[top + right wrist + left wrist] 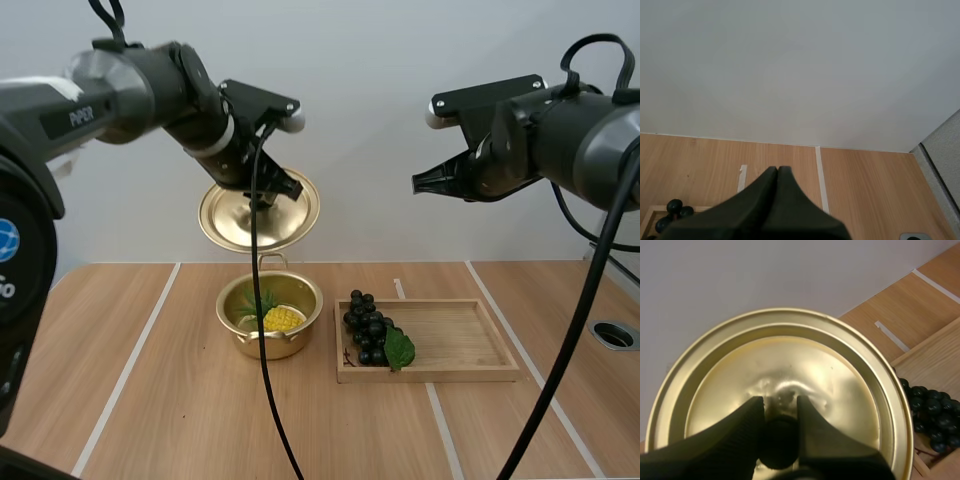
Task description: Open the pot, put the pineapple inside, and close it
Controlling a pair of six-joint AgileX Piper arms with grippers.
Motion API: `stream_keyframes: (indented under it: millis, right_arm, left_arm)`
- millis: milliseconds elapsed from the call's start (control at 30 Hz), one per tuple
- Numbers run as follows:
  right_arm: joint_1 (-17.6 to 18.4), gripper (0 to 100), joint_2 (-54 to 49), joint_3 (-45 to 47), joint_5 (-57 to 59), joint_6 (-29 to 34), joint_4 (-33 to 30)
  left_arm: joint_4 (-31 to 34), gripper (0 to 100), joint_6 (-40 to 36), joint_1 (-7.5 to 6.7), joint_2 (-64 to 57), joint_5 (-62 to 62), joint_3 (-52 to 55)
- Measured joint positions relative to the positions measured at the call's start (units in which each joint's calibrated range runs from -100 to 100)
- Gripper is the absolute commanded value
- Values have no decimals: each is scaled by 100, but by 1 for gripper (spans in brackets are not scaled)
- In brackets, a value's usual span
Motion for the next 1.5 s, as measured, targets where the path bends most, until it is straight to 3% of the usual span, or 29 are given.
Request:
stream_keyframes:
  millis: [267, 667, 1367, 1433, 1500]
  right_arm:
    - [0, 0, 352, 309, -522, 9, 0]
    - [0, 0, 717, 338, -528, 9, -12]
    - [0, 0, 796, 338, -528, 9, -23]
    - [0, 0, 796, 338, -528, 9, -23]
    - [0, 0, 796, 338, -528, 9, -23]
  left_arm:
    - [-137, 0, 283, 0, 321, -1363, 991]
    - [-385, 0, 436, 0, 1287, -1111, 1034]
    - [-573, 0, 729, 0, 1805, -934, 1002]
    - [-577, 3, 764, 0, 1805, -934, 1002]
    - [-587, 16, 802, 0, 1805, -934, 1002]
